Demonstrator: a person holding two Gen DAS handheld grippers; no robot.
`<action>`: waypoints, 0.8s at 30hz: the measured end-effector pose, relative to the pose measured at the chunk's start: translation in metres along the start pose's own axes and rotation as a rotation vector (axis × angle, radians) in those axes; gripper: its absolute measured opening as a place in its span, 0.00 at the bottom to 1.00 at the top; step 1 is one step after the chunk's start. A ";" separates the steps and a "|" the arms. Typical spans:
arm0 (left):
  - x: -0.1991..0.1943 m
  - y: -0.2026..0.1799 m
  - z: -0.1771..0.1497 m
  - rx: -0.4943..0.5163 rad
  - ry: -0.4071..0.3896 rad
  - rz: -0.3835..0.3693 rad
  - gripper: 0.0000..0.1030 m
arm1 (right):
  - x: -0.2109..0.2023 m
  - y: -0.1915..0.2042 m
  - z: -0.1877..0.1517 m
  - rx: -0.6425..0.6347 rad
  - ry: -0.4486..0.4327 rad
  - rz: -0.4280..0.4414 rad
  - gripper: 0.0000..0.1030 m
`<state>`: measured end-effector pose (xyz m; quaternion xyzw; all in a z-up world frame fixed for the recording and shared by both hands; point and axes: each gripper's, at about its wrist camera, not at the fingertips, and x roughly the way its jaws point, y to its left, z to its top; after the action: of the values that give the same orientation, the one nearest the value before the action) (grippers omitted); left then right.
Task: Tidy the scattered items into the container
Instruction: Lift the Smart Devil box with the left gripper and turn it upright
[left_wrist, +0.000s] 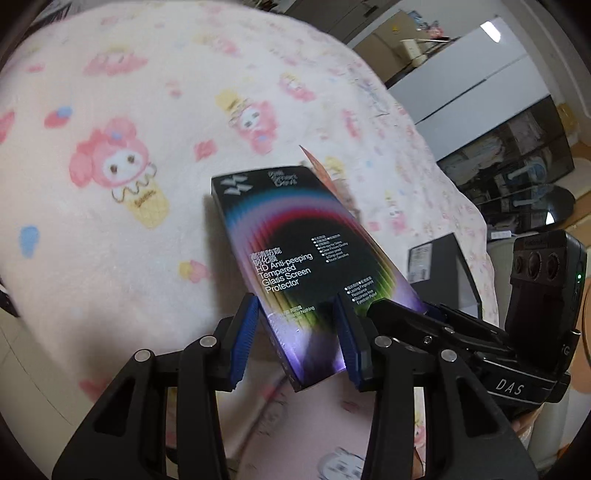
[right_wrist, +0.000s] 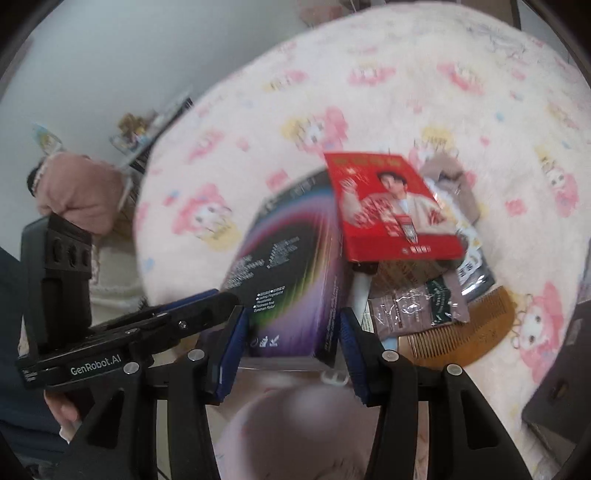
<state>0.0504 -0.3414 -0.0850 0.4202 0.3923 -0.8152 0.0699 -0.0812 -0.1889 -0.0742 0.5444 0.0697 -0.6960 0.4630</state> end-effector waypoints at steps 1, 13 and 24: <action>-0.006 -0.007 -0.001 0.014 -0.005 0.002 0.41 | -0.008 0.002 -0.003 -0.005 -0.015 0.001 0.44; -0.012 -0.115 -0.019 0.214 0.023 -0.040 0.18 | -0.092 -0.009 -0.041 0.001 -0.159 0.045 0.34; 0.003 -0.001 -0.008 -0.027 -0.004 0.136 0.33 | -0.065 -0.036 -0.046 0.087 -0.064 0.046 0.38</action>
<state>0.0531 -0.3347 -0.0891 0.4432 0.3737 -0.8041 0.1313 -0.0761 -0.1039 -0.0533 0.5430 0.0120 -0.7045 0.4567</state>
